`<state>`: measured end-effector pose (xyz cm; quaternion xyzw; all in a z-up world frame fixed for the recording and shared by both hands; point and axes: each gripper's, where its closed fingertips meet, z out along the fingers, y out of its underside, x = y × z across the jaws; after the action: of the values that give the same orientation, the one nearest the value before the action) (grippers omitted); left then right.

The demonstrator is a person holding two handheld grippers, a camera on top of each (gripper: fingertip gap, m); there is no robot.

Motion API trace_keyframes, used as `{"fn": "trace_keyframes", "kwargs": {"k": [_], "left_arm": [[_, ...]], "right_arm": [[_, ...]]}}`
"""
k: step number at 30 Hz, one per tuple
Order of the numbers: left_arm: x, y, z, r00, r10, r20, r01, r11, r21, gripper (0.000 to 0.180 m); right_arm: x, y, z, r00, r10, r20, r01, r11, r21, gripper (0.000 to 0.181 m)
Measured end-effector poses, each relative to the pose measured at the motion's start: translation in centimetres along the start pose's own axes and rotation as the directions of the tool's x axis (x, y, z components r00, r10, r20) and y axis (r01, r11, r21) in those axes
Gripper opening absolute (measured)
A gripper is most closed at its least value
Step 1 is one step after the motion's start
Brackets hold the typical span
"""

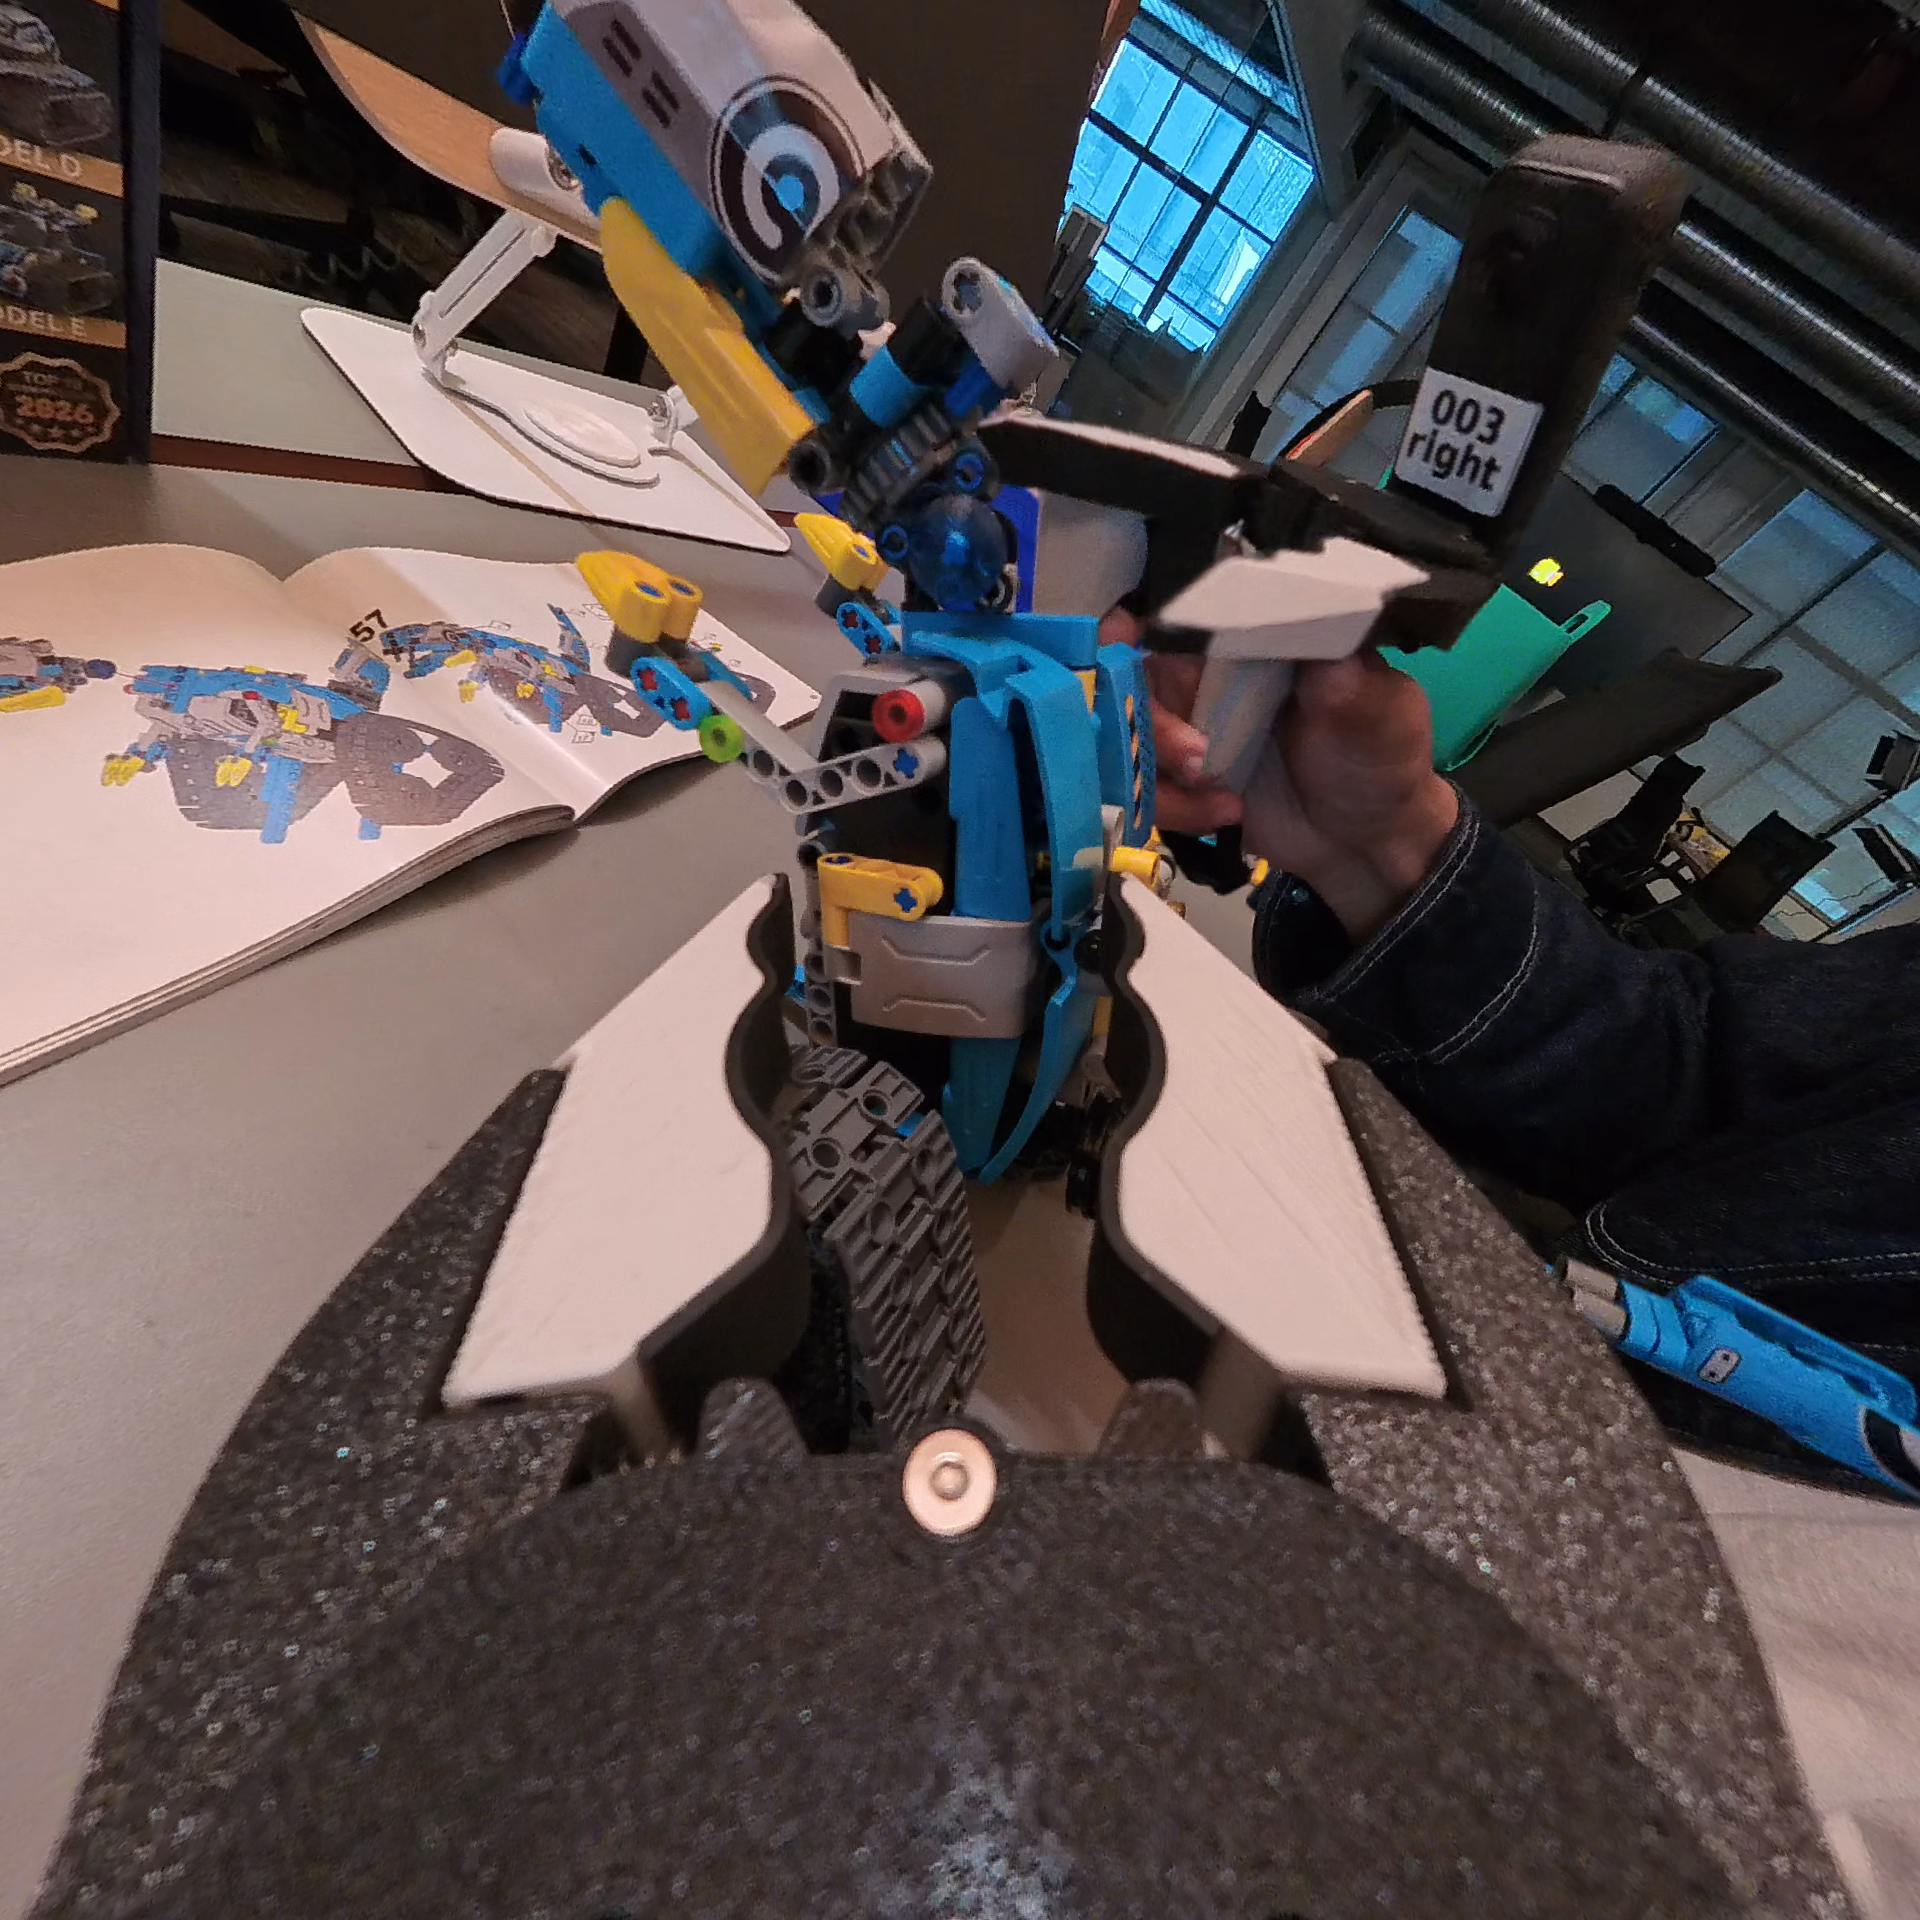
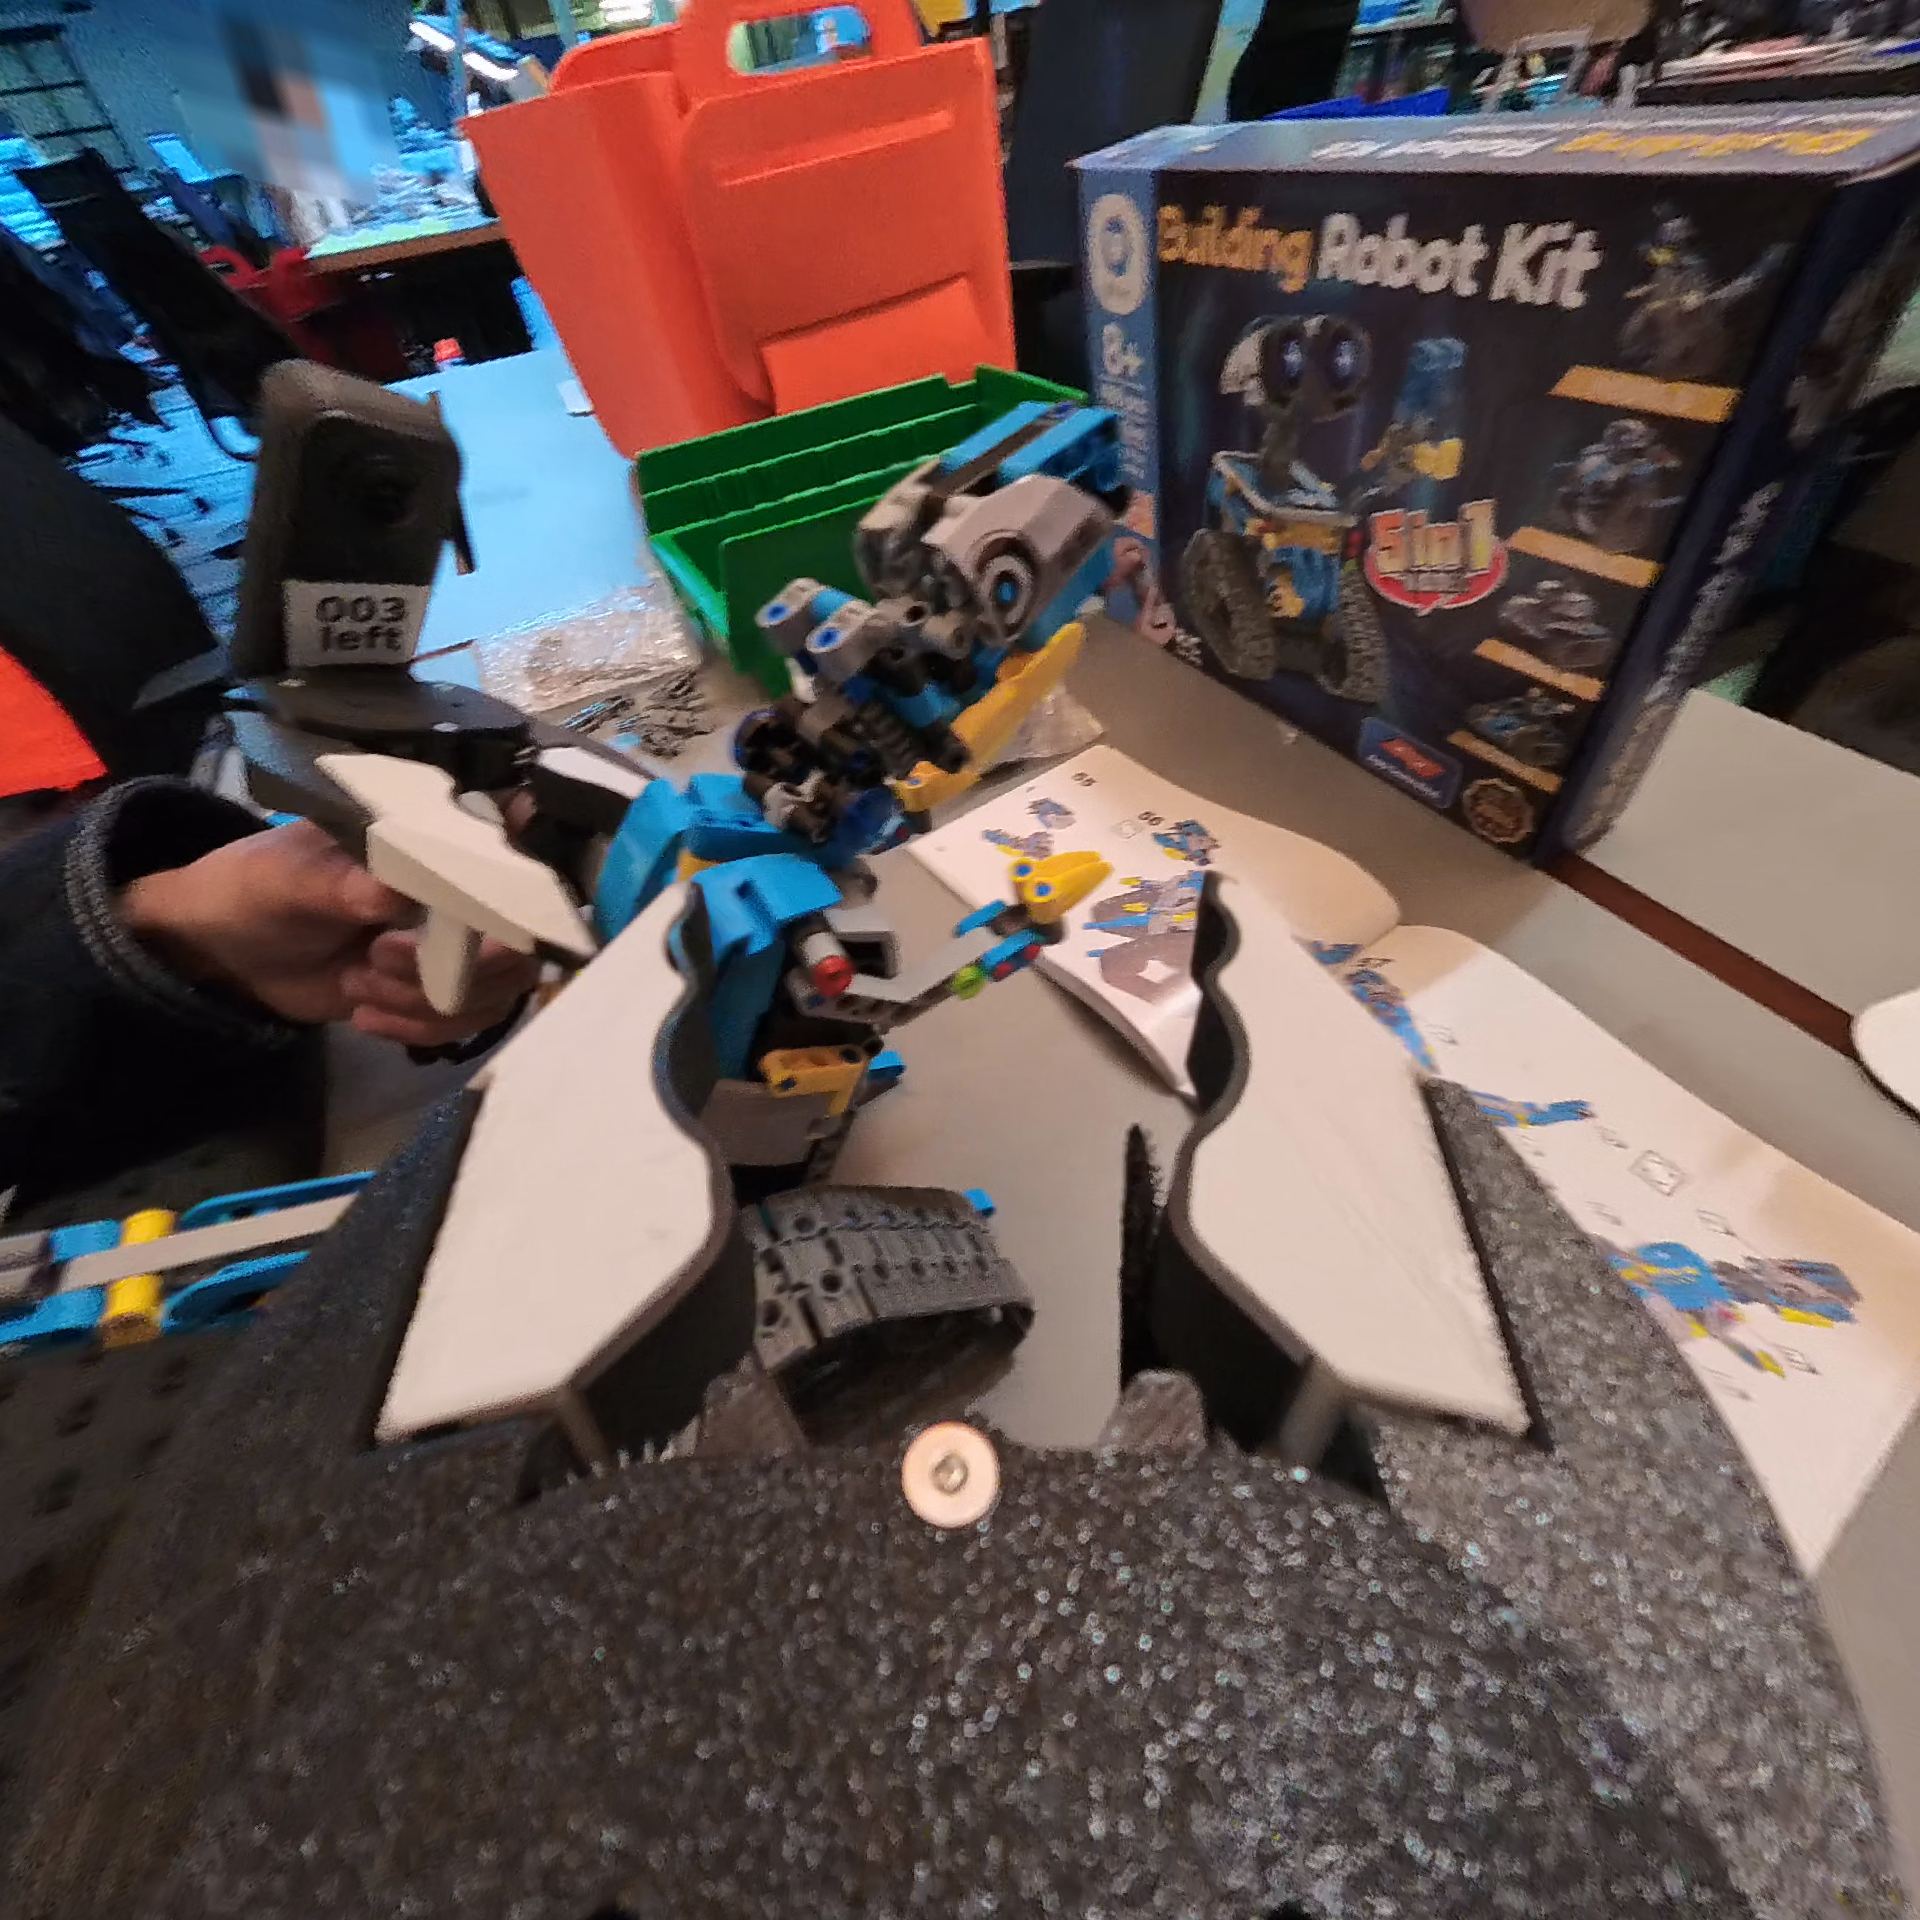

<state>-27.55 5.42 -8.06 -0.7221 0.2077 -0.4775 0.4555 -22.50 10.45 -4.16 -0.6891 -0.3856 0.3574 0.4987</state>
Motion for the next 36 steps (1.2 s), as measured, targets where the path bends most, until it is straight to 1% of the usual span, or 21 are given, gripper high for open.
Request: {"fn": "trace_keyframes", "kwargs": {"k": [2, 4, 5, 8, 9, 10, 11, 13, 16, 18, 21, 24, 27, 29, 30, 31, 33, 36], "left_arm": [[0.0, 0.0, 0.0, 1.000, -0.001, -0.001, 0.001, 1.000, 0.000, 0.058], [0.0, 0.0, 0.0, 1.000, -0.001, -0.001, 0.001, 1.000, -0.001, 0.058], [0.0, 0.0, 0.0, 1.000, -0.002, 0.000, 0.002, 1.000, -0.001, 0.058], [-0.1, 0.0, 0.0, 1.000, -0.004, 0.002, 0.004, 1.000, 0.000, 0.058], [0.0, 0.0, 0.0, 1.000, -0.004, 0.000, 0.004, 1.000, -0.001, 0.058], [0.0, 0.0, 0.0, 1.000, -0.003, -0.003, 0.003, 1.000, -0.002, 0.058], [0.0, 0.0, 0.0, 1.000, -0.003, -0.003, 0.003, 1.000, -0.002, 0.058], [0.0, 0.0, 0.0, 1.000, -0.001, -0.002, 0.001, 1.000, -0.001, 0.058], [0.0, 0.0, -0.1, 1.000, -0.003, -0.005, 0.003, 1.000, 0.003, 0.058], [0.0, 0.0, -0.3, 1.000, -0.004, -0.005, 0.005, 1.000, 0.009, 0.059], [-0.1, -0.3, -1.0, 1.000, -0.010, -0.004, 0.010, 0.999, 0.045, 0.058], [-0.4, -1.2, -1.9, 1.000, -0.015, 0.002, 0.015, 0.993, 0.115, 0.058], [-0.5, -2.4, -2.7, 0.999, -0.030, -0.017, 0.033, 0.983, 0.183, 0.058], [-0.8, -2.9, -3.1, 0.999, -0.037, -0.011, 0.038, 0.976, 0.213, 0.057], [-1.1, -3.0, -3.2, 0.999, -0.040, 0.000, 0.039, 0.975, 0.219, 0.056], [-1.5, -3.0, -3.2, 0.999, -0.044, 0.017, 0.039, 0.974, 0.222, 0.056], [-2.0, -3.0, -3.3, 0.998, -0.046, 0.040, 0.036, 0.974, 0.221, 0.055], [-2.3, -2.8, -3.1, 0.997, -0.049, 0.051, 0.037, 0.976, 0.212, 0.054]], "right_arm": [[-1.3, 0.6, 0.5, 0.999, -0.033, 0.026, 0.034, 0.999, -0.029, 0.093], [-1.5, 1.0, 1.2, 0.997, -0.082, -0.003, 0.082, 0.995, -0.055, 0.092], [-1.4, 0.8, 1.4, 0.997, -0.077, -0.009, 0.077, 0.996, -0.049, 0.093], [-0.3, 0.1, 1.4, 0.999, -0.033, -0.032, 0.032, 0.999, -0.008, 0.097], [0.3, -0.1, 1.2, 0.998, -0.024, -0.058, 0.024, 1.000, 0.005, 0.093], [1.4, -0.4, 0.8, 0.993, -0.029, -0.115, 0.031, 0.999, 0.022, 0.082], [2.0, -0.8, 0.3, 0.990, -0.029, -0.138, 0.035, 0.998, 0.043, 0.082], [2.5, -1.4, -0.8, 0.992, 0.011, -0.129, -0.003, 0.998, 0.063, 0.085], [3.3, -1.5, -3.3, 0.987, 0.050, -0.151, -0.038, 0.996, 0.076, 0.082], [4.4, -0.8, -5.5, 0.975, 0.078, -0.206, -0.058, 0.993, 0.104, 0.075], [7.3, 2.5, -8.2, 0.939, 0.149, -0.311, -0.120, 0.986, 0.113, 0.071], [10.3, 7.2, -10.3, 0.889, 0.219, -0.402, -0.214, 0.975, 0.057, 0.071], [12.2, 9.9, -11.5, 0.861, 0.144, -0.488, -0.192, 0.980, -0.049, 0.064], [12.4, 10.5, -11.3, 0.862, 0.128, -0.491, -0.198, 0.976, -0.095, 0.060], [12.6, 10.7, -11.2, 0.854, 0.140, -0.501, -0.218, 0.970, -0.102, 0.065], [12.5, 10.8, -11.0, 0.853, 0.150, -0.499, -0.231, 0.968, -0.103, 0.067], [12.1, 11.3, -10.5, 0.864, 0.162, -0.477, -0.243, 0.963, -0.114, 0.063], [11.8, 11.6, -10.1, 0.868, 0.165, -0.467, -0.251, 0.960, -0.127, 0.063]]}}
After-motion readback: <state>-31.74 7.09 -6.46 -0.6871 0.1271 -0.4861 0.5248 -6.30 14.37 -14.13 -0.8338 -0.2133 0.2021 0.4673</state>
